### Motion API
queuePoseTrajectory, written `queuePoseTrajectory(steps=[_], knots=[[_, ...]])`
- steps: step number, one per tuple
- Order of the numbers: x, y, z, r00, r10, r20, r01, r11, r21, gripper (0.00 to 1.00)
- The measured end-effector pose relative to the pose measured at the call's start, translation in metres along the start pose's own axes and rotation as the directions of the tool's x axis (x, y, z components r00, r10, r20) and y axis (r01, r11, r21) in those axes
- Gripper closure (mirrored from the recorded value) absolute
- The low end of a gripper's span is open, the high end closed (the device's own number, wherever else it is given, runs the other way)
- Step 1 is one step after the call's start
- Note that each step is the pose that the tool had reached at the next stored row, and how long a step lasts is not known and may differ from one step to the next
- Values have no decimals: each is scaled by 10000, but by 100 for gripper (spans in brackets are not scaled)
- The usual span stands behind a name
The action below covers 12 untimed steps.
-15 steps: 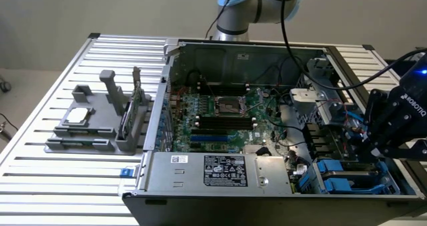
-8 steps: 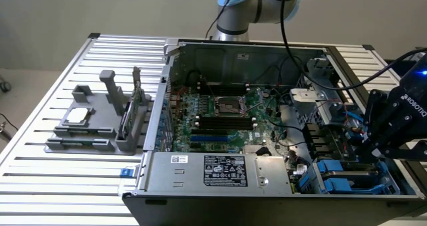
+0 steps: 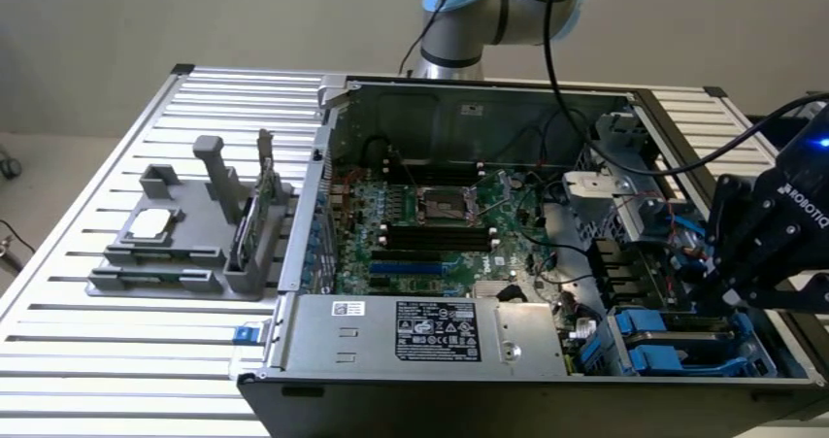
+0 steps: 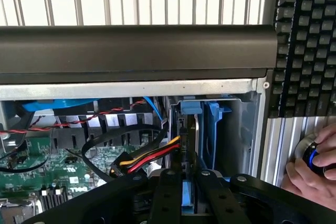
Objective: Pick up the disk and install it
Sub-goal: 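Insert the second disk wire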
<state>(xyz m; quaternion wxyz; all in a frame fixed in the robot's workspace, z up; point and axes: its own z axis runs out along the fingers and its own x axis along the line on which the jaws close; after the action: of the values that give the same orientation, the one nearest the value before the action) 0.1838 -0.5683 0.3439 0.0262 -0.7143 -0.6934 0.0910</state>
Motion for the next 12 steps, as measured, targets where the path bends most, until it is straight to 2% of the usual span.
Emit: queuePoseTrajectory(steps=[12], knots=[[1,4,25,9998,-219,38,219,9998,-21,84]])
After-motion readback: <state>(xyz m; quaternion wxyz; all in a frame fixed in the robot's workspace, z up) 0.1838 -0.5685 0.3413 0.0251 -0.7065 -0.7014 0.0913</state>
